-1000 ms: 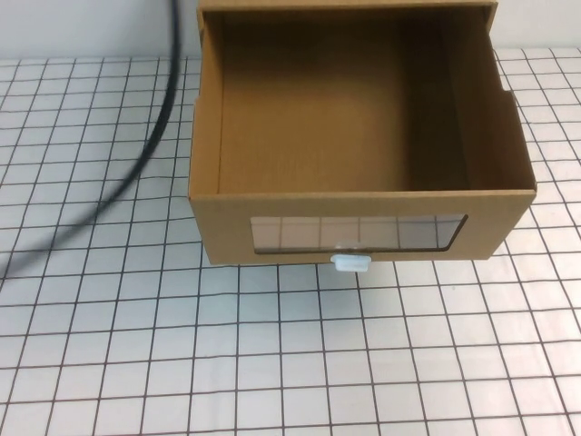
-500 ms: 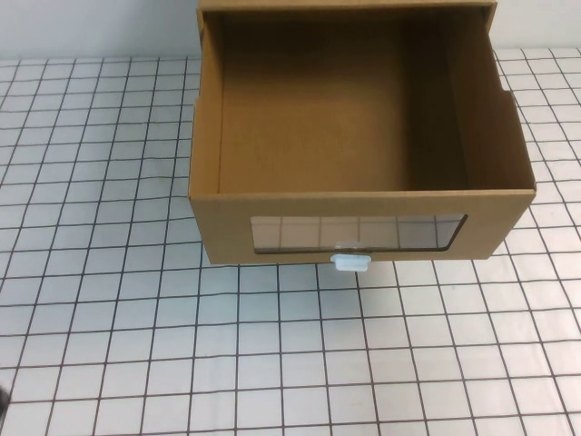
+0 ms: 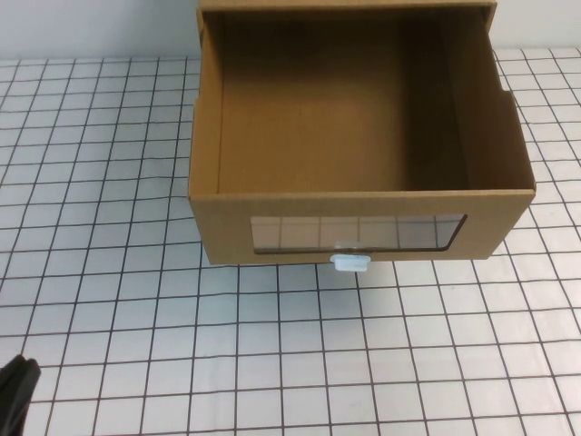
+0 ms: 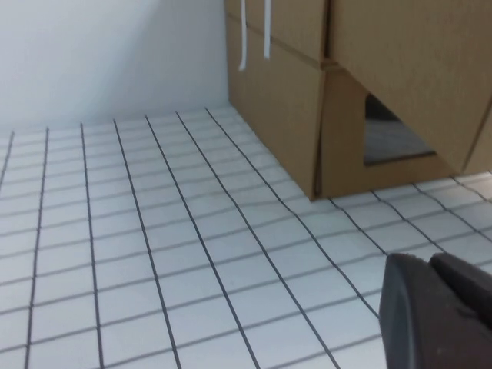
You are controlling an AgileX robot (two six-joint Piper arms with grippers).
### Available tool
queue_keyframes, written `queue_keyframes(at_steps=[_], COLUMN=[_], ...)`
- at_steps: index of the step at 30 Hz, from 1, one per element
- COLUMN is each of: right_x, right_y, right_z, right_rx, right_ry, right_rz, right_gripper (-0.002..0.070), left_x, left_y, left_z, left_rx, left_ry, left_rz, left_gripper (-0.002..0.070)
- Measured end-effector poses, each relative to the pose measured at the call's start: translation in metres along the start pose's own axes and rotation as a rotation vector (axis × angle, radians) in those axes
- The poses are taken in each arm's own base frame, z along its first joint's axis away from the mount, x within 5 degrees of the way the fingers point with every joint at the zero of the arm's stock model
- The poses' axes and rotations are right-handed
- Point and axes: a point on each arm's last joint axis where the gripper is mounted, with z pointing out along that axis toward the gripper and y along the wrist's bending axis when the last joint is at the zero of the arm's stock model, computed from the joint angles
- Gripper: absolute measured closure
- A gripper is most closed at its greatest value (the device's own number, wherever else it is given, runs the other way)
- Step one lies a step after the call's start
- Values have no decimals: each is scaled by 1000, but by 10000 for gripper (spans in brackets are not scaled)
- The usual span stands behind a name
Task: Open the shoe box
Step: 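Pull the top drawer of the cardboard box fully open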
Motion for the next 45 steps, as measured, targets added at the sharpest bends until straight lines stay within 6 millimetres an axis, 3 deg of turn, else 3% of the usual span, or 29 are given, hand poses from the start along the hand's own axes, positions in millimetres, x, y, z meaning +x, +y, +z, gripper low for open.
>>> queue_keyframes(at_steps=[22,28,32,37,45], right_x=[-1,-6,-2,21,99], right_y=[-1,-5,-13,-30,-48], right_z=[0,0,-1,0,-12], right_rx=[9,61,143,240,348], right_ry=[-14,-65,-21,-21,-62], right_rz=[-29,-155,-105,-78,21], right_gripper=[689,690,689,689,689], left_x=[5,5,5,5,5], left_y=[-2,-2,-2,-2,-2], left_z=[0,0,0,0,0], left_rx=[24,24,24,24,24], left_ry=[59,59,59,59,59], left_rz=[0,0,0,0,0], left_gripper=[678,678,678,678,678])
